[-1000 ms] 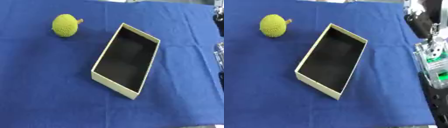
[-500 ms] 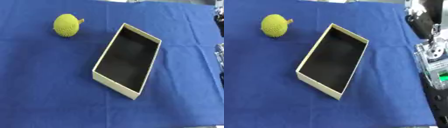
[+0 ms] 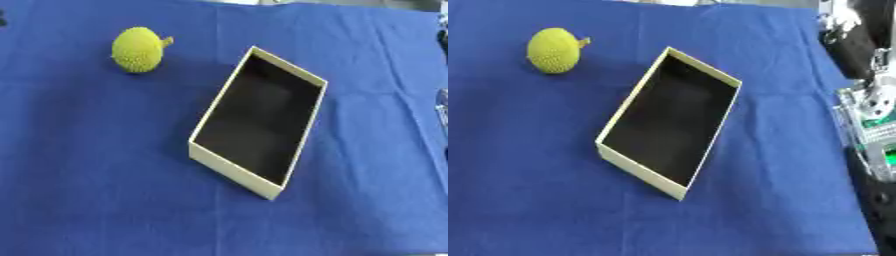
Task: Pick up objects on the table and place them in the box.
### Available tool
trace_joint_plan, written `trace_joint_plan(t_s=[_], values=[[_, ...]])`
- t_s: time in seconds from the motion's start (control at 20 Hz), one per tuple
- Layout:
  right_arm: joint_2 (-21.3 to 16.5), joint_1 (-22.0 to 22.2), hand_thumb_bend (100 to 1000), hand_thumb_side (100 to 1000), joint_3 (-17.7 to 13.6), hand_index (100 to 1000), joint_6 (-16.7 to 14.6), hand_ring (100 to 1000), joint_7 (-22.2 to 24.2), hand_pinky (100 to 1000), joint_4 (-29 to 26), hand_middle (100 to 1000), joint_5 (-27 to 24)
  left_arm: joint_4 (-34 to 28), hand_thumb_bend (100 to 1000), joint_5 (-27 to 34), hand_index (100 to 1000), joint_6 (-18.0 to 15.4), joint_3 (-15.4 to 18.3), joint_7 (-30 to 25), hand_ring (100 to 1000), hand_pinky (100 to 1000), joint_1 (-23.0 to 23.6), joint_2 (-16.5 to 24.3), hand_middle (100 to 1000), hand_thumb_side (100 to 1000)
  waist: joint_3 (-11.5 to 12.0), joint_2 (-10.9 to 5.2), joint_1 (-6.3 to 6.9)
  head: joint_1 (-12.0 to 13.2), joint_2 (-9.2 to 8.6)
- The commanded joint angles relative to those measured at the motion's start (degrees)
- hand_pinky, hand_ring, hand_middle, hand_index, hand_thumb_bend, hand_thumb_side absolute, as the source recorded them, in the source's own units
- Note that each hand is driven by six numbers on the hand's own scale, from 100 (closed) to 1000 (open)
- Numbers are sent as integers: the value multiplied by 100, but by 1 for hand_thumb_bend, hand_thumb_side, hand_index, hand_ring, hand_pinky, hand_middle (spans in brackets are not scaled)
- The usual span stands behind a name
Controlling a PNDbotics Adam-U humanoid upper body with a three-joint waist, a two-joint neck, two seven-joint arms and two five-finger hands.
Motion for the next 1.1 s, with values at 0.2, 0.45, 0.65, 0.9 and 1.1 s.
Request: trace_joint_plan(t_s=[0.2,0.45,0.65,0.9,1.1], values=[[-84,-90,100,497,-25,807,2,735,24,785,-90,646,-70,111,945,-237,885,-357,40,-110,902,986,-277,-216,913,224,-45,-122,27,88,-57],[-61,-109,100,496,-23,807,-1,735,27,785,-90,646,-92,118,921,-313,877,-374,67,98,895,990,-339,-407,915,216,-63,-123,36,130,-44],[-51,-138,100,500,-24,807,-7,735,32,784,-90,646,-103,29,902,-283,867,-334,103,305,887,989,-345,-627,911,199,-80,-132,71,155,-15],[-38,-166,100,503,-31,807,-11,735,22,784,-90,646,-112,-88,883,-201,853,-267,121,568,872,982,-395,-829,902,165,-170,-113,143,199,11],[-17,-212,100,508,-34,807,-15,735,16,784,-90,646,-121,-104,864,-166,843,-188,149,736,861,978,-436,-909,896,145,-293,-60,202,291,-38]])
